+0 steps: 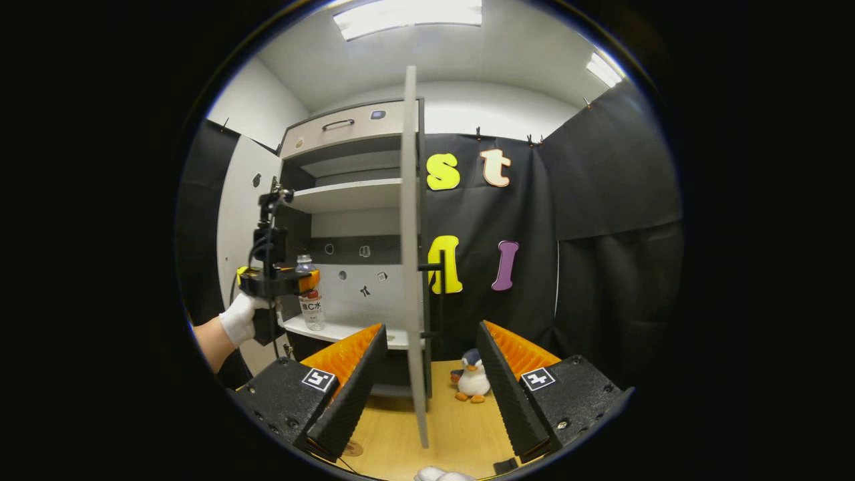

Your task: Grasp the bottle in the cabinet with the left hand and place it on the coaster, then close the right door with the right hand and the left door with the left hand.

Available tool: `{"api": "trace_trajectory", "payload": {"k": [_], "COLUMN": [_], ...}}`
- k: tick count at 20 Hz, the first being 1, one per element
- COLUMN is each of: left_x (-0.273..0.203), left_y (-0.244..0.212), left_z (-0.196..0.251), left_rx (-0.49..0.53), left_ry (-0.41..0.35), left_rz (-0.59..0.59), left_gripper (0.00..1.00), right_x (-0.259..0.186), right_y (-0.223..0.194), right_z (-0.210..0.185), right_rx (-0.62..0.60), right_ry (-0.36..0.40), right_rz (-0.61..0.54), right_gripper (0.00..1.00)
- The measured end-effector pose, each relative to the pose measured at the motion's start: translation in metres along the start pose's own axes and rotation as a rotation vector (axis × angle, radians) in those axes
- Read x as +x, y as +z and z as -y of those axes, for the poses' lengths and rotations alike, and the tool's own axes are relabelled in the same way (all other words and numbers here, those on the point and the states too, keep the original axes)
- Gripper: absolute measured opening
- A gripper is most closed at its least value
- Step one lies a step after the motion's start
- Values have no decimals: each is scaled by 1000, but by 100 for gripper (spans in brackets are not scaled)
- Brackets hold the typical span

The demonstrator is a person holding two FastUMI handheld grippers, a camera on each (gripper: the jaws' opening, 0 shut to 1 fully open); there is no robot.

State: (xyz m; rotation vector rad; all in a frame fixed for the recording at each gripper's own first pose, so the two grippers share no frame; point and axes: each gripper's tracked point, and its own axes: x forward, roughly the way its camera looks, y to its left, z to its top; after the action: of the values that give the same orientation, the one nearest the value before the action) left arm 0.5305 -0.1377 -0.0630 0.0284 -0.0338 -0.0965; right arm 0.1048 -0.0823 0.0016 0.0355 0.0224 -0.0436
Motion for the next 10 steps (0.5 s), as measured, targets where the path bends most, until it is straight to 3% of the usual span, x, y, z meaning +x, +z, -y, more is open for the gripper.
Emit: {"api": "trace_trajectory", "payload": {"k": [5, 6, 10], "left_x": [4, 6, 9], "left_y": [-9, -6, -12], "left_z": [-2, -1, -9], "left_rx": [-12, -30, -107], "left_ry": [-30, -32, -21], "left_rz": [-15, -21, -23], "left_gripper": [80, 76, 77], "right_x": [-40, -47, -71], "right_y": [-15, -17, -27], "right_z": [-36, -42, -59], "right_rx": [-10, -16, -46], "right_ry": [-23, -29, -52], "right_rz": [-34, -39, -69], "right_gripper": [83, 83, 83]}}
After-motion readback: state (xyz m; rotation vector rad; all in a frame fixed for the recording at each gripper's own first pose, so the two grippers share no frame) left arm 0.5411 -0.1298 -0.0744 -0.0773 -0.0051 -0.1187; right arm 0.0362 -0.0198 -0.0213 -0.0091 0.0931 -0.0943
